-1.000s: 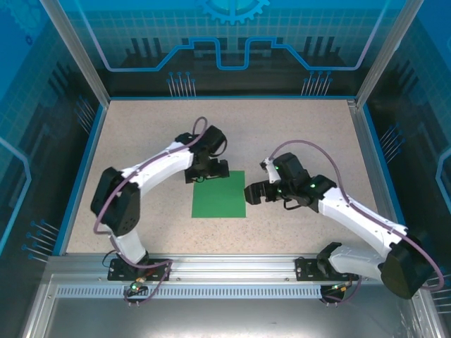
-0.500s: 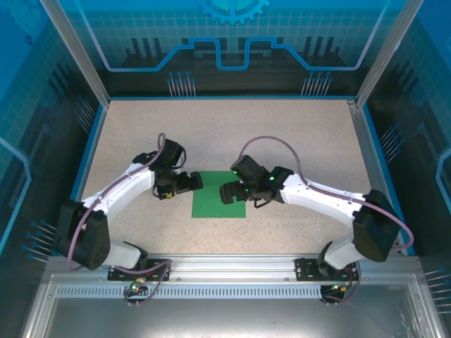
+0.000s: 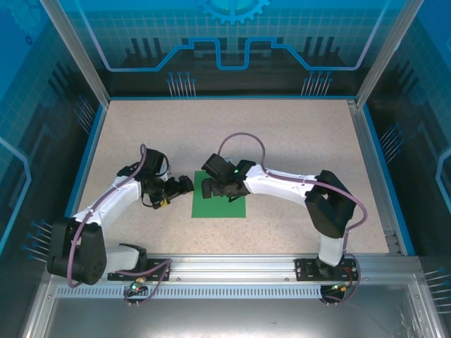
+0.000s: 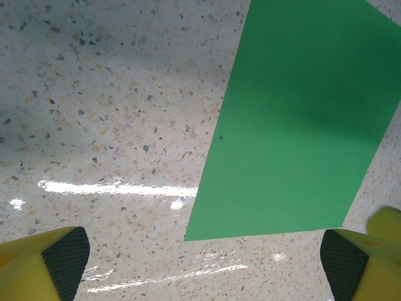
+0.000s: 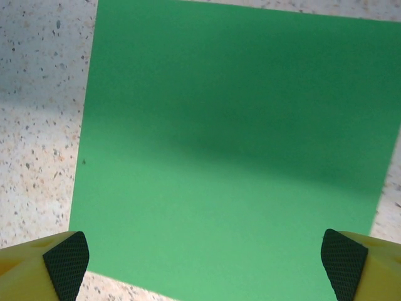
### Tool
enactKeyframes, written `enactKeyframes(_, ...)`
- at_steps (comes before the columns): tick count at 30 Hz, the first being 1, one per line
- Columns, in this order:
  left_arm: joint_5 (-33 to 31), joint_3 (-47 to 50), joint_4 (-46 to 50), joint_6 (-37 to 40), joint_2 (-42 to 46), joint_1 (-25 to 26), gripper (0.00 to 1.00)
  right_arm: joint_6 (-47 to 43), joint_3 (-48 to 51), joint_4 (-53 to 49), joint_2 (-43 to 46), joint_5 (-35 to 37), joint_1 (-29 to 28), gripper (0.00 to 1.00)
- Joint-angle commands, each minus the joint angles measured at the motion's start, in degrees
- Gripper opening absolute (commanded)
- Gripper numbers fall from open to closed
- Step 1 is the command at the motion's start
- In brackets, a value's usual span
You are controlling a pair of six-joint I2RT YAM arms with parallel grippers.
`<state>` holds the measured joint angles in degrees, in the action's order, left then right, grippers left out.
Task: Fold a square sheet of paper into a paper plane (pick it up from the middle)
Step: Fold the square sheet of paper in half at the center of the table.
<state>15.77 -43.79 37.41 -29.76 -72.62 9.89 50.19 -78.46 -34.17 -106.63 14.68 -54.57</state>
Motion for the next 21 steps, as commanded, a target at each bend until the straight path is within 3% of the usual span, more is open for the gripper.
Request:
enactKeyframes(1, 0.4, 1.4, -0.5, -0.4, 2.1, -0.9, 0.99, 3.2, -2.8, -3.3, -3.3, 2.6, -0.9, 0.99)
enactKeyframes(21, -1.8, 3.5, -1.8, -0.8, 2.3, -1.1, 0.99, 8.3, -10.8, -7.3, -14.7, 3.9, -0.8, 0.96)
